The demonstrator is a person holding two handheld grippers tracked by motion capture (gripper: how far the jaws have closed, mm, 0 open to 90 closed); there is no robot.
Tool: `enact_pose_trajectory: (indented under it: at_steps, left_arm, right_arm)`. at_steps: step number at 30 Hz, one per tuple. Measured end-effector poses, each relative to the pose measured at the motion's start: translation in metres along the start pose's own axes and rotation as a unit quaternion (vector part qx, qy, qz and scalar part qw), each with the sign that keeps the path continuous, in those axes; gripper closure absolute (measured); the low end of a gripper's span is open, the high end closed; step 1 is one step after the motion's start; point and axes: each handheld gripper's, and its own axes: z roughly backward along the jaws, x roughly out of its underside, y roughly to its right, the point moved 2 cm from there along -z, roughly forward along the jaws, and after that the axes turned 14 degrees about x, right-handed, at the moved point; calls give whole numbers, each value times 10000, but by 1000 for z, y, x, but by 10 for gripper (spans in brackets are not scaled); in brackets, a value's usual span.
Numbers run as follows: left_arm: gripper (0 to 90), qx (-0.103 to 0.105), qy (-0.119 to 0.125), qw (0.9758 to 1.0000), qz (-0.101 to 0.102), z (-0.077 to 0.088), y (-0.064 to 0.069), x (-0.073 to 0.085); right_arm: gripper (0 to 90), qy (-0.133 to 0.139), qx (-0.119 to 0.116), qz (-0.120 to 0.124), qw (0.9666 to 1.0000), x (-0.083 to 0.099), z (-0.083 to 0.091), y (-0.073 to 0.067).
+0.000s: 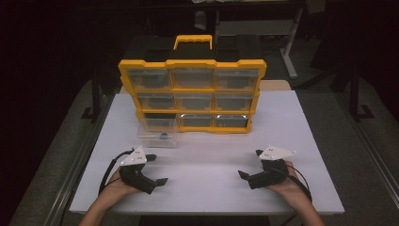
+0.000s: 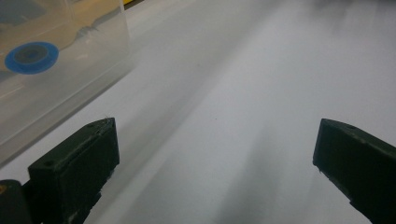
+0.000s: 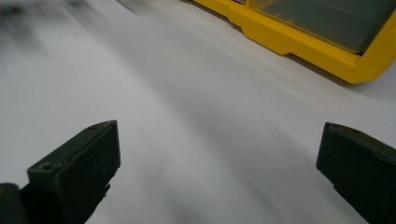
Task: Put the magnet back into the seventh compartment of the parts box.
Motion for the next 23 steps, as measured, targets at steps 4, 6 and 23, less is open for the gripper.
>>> enact_pose_trajectory:
  at_steps: [4, 6, 23]
  left_arm:
    - [0, -8, -6, 10000, -7, 0, 0, 0]
    - [0, -13, -17, 10000, -21, 0, 0, 0]
    - [0, -19, -61, 10000, -22, -1, -1, 0]
  right_arm:
    - [0, -48, 9, -39, 10000, 5, 3, 1]
    - [0, -72, 66, 12, 10000, 10, 6, 3]
    - [0, -230, 223, 60, 9995, 21, 9, 7]
